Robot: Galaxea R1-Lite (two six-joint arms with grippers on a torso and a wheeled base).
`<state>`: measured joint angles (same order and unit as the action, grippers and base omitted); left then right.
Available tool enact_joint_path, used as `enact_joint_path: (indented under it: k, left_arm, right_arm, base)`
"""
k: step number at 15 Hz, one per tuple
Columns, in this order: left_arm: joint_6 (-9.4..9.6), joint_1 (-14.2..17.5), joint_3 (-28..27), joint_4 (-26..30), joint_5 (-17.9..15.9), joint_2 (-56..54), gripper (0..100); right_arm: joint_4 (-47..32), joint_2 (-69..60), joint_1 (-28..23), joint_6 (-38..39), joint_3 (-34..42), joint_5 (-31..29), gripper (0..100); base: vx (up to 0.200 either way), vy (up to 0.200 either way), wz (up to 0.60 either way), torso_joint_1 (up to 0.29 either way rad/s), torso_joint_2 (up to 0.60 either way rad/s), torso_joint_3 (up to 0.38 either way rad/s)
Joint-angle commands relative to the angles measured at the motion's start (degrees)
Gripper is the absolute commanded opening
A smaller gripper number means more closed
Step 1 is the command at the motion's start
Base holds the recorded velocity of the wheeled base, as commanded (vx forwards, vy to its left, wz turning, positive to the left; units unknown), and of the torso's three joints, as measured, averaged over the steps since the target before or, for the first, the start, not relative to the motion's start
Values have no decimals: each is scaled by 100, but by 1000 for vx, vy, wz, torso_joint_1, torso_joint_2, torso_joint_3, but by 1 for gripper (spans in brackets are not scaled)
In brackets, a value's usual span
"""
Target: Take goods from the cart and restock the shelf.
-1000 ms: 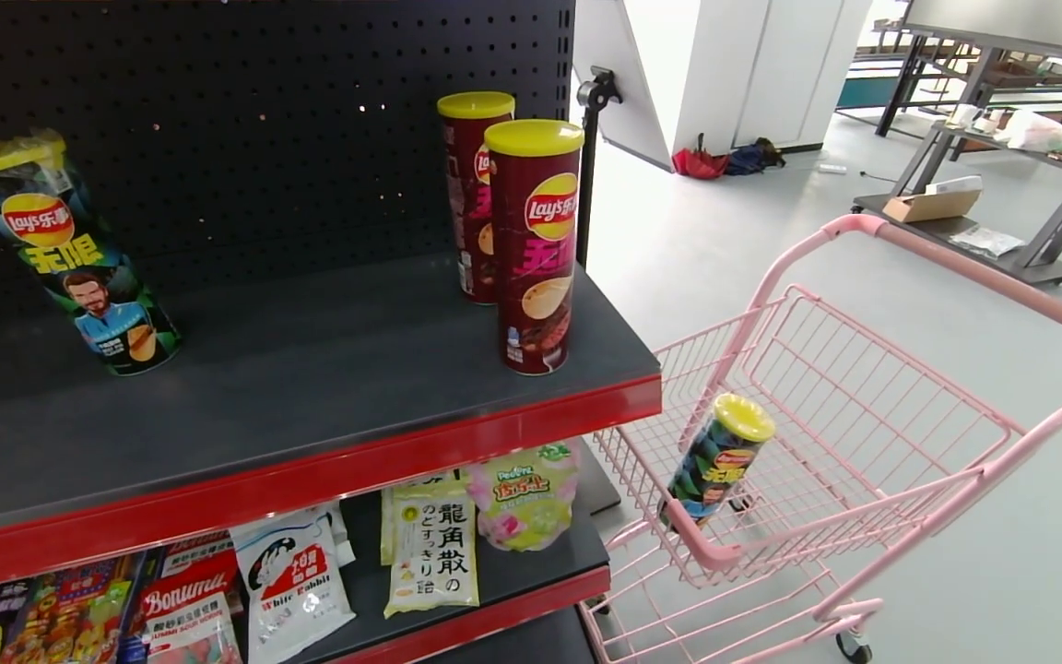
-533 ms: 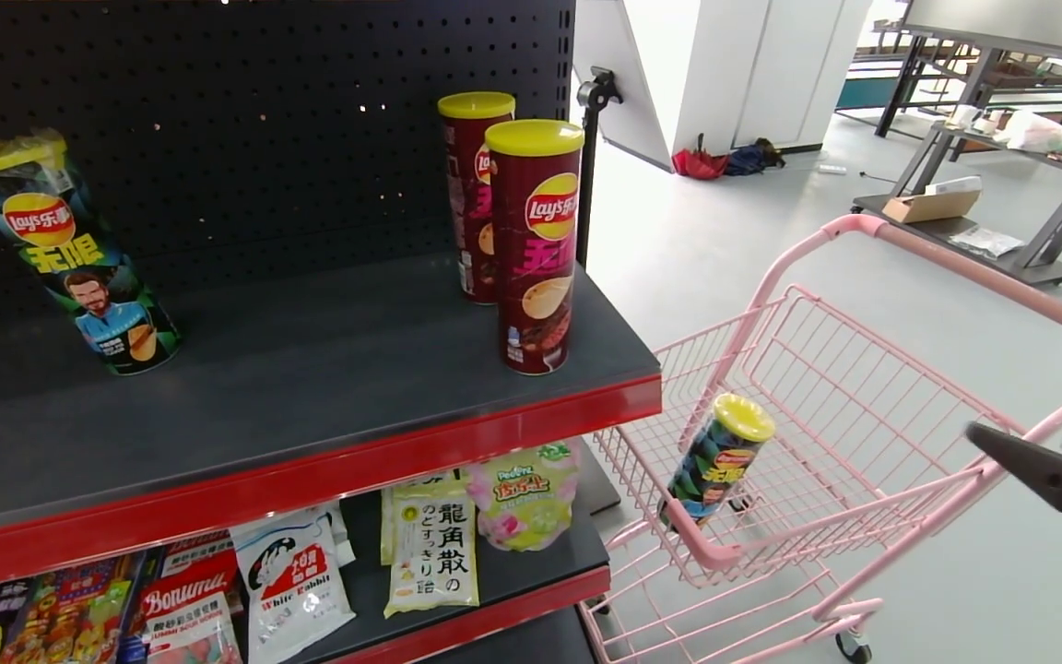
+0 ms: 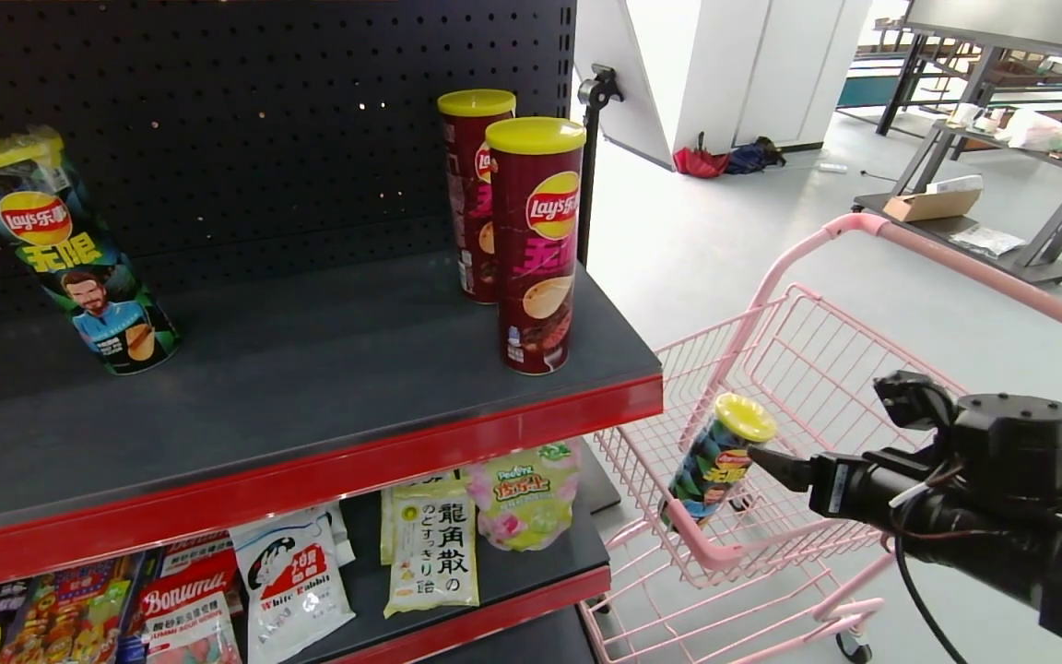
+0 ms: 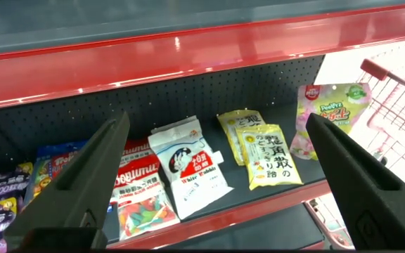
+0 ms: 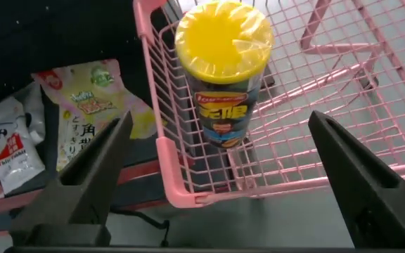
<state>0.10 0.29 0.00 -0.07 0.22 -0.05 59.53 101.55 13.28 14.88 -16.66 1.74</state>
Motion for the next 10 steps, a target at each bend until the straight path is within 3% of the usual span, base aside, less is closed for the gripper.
enact_joint_path:
  k: [1, 5, 10]
  left_arm:
    - [-1, 6, 0, -1, 4, 5, 100]
    - [-1, 6, 0, -1, 4, 5, 100]
    - [-1, 6, 0, -1, 4, 5, 100]
  right_arm:
    - [6, 568, 105, -3, -153, 1, 100]
    - [156, 1148, 96, -3, -601, -51, 100]
    - [1184, 2168, 114, -38, -786, -350, 100]
  base:
    - [0, 0, 0, 0, 0, 0]
    - [0, 0, 0, 0, 0, 0]
    - [0, 0, 0, 0, 0, 0]
